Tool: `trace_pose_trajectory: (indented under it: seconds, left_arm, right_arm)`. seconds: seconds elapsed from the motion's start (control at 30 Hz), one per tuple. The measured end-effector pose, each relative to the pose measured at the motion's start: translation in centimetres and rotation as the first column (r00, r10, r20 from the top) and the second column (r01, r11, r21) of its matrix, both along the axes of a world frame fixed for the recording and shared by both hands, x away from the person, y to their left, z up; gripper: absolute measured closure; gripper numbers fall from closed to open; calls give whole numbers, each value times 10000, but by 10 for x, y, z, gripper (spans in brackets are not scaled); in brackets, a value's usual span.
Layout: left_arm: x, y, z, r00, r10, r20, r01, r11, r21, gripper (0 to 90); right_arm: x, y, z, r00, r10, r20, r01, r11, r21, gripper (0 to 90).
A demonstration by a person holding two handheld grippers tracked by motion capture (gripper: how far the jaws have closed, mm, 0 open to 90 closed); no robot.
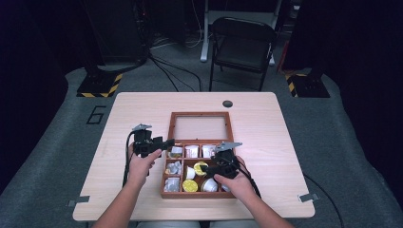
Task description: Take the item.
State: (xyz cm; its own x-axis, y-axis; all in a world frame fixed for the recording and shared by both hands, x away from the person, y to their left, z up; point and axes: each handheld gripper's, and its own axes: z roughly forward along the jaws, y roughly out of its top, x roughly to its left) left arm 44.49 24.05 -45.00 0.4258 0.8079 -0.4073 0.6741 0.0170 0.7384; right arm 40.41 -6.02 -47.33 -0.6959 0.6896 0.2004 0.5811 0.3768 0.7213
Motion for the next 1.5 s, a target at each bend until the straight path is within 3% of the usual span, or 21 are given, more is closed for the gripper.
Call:
trace_pose_trajectory:
  seconds: [0.37,0.53,0.97,1.5]
  left_arm:
    - [0,1,0,10000,35,-4,-35,10000,-12,335]
    - [0,1,0,10000,44,3,-44,10000,-21,335]
    - [1,1,-1,10000,45,11,-45,10000,-31,335]
    - [0,1,0,10000,71,-34,-72,9999,-94,335]
  right_arm:
    - [-1,6,-5,9999,165,-26,-166,9994,-318,363]
    - [-1,8,-7,9996,210,-210,-216,9993,-302,366]
    - [-2,11,-8,9993,340,-173,-347,9985,-413,366]
    - [2,19,-10,9970,463,-619,-506,9962,-703,353]
